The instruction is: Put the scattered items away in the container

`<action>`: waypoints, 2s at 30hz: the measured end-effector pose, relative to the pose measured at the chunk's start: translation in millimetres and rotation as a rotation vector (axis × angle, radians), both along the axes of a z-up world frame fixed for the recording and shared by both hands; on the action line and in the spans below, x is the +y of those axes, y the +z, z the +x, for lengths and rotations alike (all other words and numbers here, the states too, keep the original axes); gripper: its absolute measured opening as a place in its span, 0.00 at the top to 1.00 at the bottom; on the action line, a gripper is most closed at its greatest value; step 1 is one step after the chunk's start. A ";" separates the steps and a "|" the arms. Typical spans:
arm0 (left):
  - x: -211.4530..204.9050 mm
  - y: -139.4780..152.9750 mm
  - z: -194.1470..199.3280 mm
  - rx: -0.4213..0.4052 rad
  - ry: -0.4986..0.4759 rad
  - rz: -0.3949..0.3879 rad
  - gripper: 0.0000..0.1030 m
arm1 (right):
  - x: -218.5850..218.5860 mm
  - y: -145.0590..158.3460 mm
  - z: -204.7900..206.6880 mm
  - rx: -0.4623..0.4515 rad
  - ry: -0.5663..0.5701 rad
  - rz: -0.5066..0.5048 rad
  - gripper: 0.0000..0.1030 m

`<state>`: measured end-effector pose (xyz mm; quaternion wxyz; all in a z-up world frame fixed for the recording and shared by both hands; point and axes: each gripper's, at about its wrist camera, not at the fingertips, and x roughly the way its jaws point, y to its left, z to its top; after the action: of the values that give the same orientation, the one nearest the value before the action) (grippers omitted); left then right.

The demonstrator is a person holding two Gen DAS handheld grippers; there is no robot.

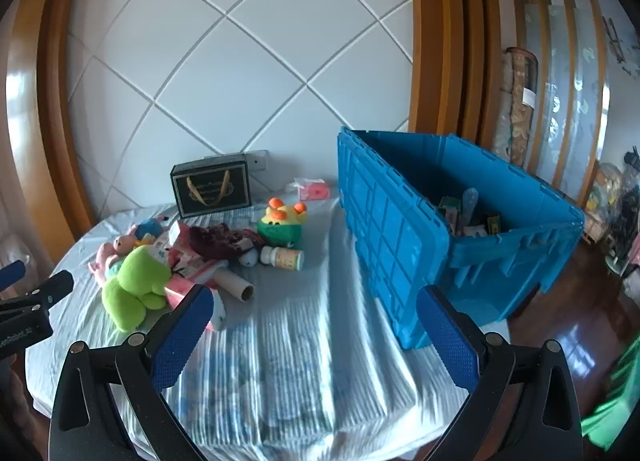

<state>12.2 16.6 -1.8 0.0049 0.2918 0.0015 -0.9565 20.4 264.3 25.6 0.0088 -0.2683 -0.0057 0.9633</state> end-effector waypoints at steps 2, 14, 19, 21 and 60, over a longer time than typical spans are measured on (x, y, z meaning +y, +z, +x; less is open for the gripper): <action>0.5 0.3 0.6 -0.001 0.000 0.000 0.00 | 0.4 -0.5 -0.6 0.000 0.004 0.000 0.00; 0.4 2.4 -1.8 -0.007 0.019 0.002 0.00 | 2.7 0.5 -1.6 0.004 0.013 0.002 0.00; 2.0 1.5 -1.6 -0.009 0.035 0.001 0.00 | 3.0 0.6 -3.8 0.003 0.026 0.003 0.00; 2.0 1.3 -0.4 -0.010 0.042 0.001 0.00 | 3.5 0.0 -4.8 0.002 0.033 0.002 0.00; -132.0 -98.0 -75.8 -0.239 0.258 0.030 0.00 | -114.4 -95.8 -125.4 -0.224 0.339 0.007 0.00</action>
<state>-63.5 -115.4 -99.8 0.1232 0.4008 0.0526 -0.9063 -105.0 150.0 -70.3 -0.1534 -0.3692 -0.0551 0.9150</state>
